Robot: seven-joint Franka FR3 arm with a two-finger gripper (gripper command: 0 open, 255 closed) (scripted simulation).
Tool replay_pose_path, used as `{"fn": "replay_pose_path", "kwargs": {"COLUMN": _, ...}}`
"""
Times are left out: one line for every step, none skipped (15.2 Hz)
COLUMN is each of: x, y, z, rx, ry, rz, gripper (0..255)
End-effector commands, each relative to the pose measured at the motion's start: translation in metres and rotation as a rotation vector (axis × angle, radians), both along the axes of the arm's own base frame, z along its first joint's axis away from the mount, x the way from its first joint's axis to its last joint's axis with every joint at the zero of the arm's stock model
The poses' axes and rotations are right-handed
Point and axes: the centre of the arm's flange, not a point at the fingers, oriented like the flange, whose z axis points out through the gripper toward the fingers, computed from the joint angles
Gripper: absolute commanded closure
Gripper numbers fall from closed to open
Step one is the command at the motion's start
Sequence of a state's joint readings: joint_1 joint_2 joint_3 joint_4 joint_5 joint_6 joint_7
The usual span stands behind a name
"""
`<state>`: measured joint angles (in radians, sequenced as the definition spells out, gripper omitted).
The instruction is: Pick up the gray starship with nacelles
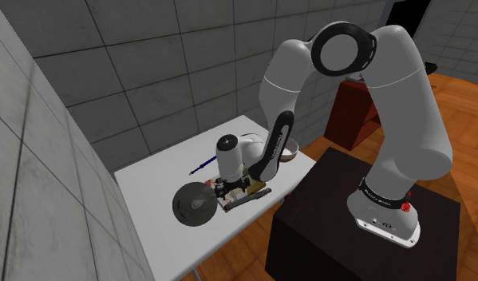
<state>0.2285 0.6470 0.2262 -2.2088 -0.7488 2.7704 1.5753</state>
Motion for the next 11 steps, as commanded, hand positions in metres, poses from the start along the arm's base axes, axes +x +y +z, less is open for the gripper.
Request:
{"fn": "replay_pose_path", "kwargs": {"x": -0.0001, "y": -0.0006, "z": -0.0029, "rx": -0.001, "ry": 0.001, "rz": 0.000, "gripper": 255}}
{"fn": "replay_pose_path", "kwargs": {"x": -0.0001, "y": -0.0002, "z": -0.0034, "rx": -0.001, "ry": 0.001, "rz": 0.000, "gripper": 255}}
{"fn": "replay_pose_path", "kwargs": {"x": -0.0008, "y": 0.0005, "z": -0.0037, "rx": 0.000, "ry": 0.001, "rz": 0.000, "gripper": 255}}
{"fn": "replay_pose_path", "kwargs": {"x": -0.0007, "y": 0.0012, "z": -0.0062, "rx": -0.001, "ry": 0.001, "rz": 0.000, "gripper": 255}}
{"fn": "replay_pose_path", "kwargs": {"x": -0.0009, "y": 0.0016, "z": -0.0019, "rx": 0.000, "ry": 0.001, "rz": 0.000, "gripper": 255}}
{"fn": "replay_pose_path", "kwargs": {"x": -0.0017, "y": 0.0000, "z": -0.0019, "rx": 0.000, "ry": 0.001, "rz": 0.000, "gripper": 255}}
{"fn": "replay_pose_path", "kwargs": {"x": -0.0061, "y": 0.0009, "z": -0.0020, "rx": 0.000, "ry": 0.001, "rz": 0.000, "gripper": 255}}
{"fn": "replay_pose_path", "kwargs": {"x": -0.0047, "y": -0.0005, "z": -0.0046, "rx": -0.001, "ry": 0.001, "rz": 0.000, "gripper": 255}}
{"fn": "replay_pose_path", "kwargs": {"x": -0.0046, "y": 0.0004, "z": -0.0036, "rx": -0.001, "ry": 0.001, "rz": 0.000, "gripper": 255}}
{"fn": "replay_pose_path", "kwargs": {"x": 0.0000, "y": 0.0004, "z": -0.0024, "rx": -0.001, "ry": 0.001, "rz": 0.000, "gripper": 255}}
{"fn": "replay_pose_path", "kwargs": {"x": 0.0000, "y": 0.0004, "z": 0.0029, "rx": -0.001, "ry": 0.001, "rz": 0.000, "gripper": 255}}
